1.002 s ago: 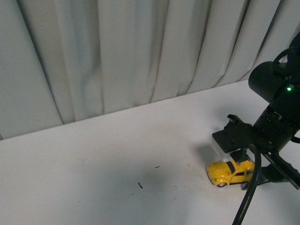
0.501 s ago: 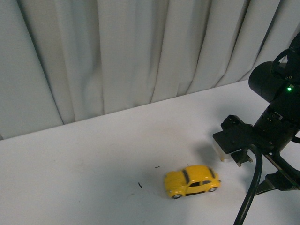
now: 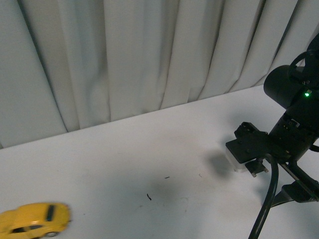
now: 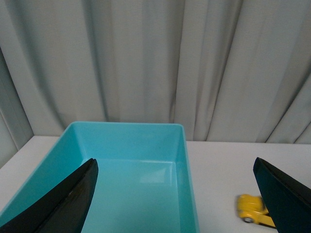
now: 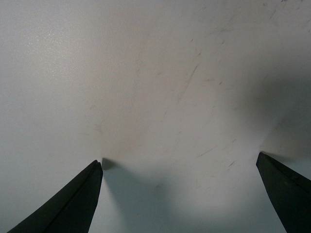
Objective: Wind up and store yellow beetle toy
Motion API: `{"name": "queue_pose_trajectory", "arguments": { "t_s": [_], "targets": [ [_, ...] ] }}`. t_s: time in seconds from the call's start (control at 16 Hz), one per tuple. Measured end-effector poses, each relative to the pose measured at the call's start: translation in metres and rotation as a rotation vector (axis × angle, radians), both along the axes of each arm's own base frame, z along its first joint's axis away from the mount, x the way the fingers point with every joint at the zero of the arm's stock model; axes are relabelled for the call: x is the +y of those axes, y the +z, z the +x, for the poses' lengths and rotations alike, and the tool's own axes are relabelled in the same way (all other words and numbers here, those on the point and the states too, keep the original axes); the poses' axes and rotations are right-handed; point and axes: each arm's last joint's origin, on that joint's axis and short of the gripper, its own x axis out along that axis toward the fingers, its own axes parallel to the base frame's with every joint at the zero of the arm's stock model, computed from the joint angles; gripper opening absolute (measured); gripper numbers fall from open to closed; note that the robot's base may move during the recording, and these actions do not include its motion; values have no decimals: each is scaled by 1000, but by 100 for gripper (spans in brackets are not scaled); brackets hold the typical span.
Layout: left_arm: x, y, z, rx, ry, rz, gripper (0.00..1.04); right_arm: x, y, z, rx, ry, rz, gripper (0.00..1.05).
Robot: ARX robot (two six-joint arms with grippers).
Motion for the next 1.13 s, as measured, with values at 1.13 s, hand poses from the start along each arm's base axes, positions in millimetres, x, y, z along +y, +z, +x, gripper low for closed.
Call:
{"name": "queue_pose_trajectory", "arguments": {
  "t_s": [1.13],
  "targets": [
    [0,0,0,0,0,0,98,24,132,69,-532,171,118,98]
  ]
}}
